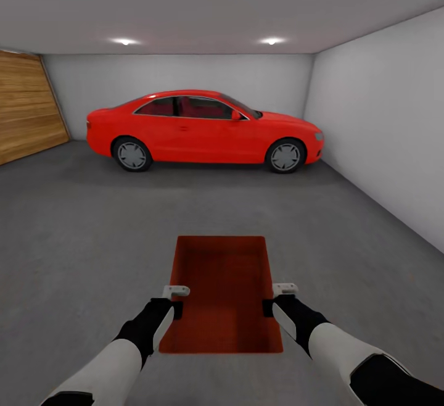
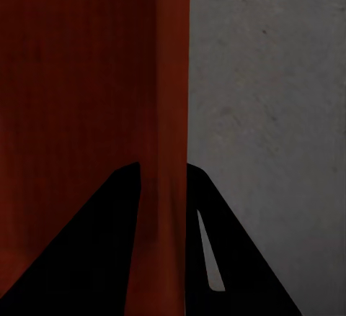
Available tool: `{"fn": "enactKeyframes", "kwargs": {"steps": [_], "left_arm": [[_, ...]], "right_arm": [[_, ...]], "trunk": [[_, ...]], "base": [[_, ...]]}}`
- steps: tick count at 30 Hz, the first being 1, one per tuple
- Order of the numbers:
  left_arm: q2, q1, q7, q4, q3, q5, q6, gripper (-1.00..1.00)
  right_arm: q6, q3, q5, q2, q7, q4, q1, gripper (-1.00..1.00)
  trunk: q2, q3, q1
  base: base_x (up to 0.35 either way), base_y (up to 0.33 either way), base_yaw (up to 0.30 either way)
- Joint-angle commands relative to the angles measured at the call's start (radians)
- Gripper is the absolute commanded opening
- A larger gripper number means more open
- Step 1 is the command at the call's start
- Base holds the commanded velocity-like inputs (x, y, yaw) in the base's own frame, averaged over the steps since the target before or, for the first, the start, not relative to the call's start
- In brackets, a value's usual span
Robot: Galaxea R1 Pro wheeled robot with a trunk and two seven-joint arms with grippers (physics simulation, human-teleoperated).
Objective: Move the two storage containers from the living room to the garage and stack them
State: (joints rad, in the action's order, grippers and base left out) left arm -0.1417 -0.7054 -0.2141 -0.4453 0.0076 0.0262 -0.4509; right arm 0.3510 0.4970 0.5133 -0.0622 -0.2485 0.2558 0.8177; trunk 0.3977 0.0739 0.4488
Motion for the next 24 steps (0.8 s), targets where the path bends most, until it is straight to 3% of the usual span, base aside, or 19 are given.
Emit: {"fn": "enactKeyframes", "kwargs": {"steps": [1, 24], "left_arm": [[0.010, 0.000, -0.008, 0.042, -0.011, 0.020, -0.051, -1.00], [0.010, 0.000, -0.008, 0.042, -0.011, 0.018, -0.051, -1.00]], "right_arm": [[0.002, 0.040, 0.021, 0.001, -0.008, 0.016, 0.001, -1.00], [0.002, 0.040, 0.021, 0.001, -0.008, 0.016, 0.001, -1.00]], "trunk": [[0.002, 0.002, 0.001], [0.002, 0.002, 0.001]], "base": [[0.321, 0.000, 0.000], [0.321, 0.000, 0.000]]}}
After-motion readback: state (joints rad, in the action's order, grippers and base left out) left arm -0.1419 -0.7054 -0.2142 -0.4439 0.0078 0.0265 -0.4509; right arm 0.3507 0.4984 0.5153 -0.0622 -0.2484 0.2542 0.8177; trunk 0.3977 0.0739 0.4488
